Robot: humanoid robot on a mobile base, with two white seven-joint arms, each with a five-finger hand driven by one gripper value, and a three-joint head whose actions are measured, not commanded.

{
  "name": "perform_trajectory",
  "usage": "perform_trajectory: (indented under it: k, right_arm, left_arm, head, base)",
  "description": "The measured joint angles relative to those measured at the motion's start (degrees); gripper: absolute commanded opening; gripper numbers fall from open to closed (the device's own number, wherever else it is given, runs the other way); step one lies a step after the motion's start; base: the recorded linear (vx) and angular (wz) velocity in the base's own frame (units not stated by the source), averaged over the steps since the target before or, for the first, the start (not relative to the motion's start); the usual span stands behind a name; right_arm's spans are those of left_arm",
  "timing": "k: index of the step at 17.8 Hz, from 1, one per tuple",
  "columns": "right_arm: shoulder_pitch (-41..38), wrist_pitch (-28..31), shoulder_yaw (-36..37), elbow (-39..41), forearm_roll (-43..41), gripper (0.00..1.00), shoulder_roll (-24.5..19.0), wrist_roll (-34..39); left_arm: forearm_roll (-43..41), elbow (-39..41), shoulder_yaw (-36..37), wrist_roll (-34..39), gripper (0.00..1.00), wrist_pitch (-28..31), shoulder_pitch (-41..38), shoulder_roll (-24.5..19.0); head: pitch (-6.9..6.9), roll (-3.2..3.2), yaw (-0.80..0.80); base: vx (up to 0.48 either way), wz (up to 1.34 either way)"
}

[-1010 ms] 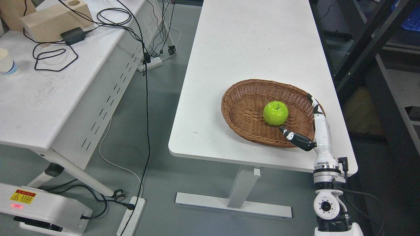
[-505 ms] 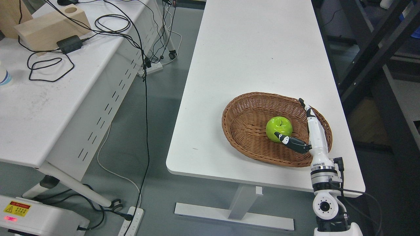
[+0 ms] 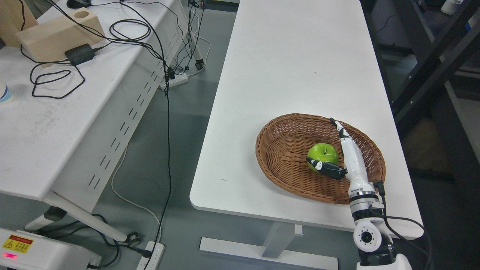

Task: Place green apple on left shelf middle layer
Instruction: 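Reach the right hand into the basket and close fingers around the green apple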

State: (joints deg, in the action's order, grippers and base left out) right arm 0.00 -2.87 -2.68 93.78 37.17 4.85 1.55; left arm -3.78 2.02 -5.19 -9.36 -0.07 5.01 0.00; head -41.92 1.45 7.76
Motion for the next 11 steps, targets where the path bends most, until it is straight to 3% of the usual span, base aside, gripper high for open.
perform_trajectory:
  k: [11]
  right_arm:
    - [0.0, -0.5, -1.6, -1.9, 1.5, 0.98, 5.9, 0.1]
  left_arm:
    - [0.0, 0.0, 0.0, 0.0, 1.0, 0.0, 0.0, 0.0]
  head:
    - [0.0, 0.0, 0.0]
  base:
    - [0.007, 0.0]
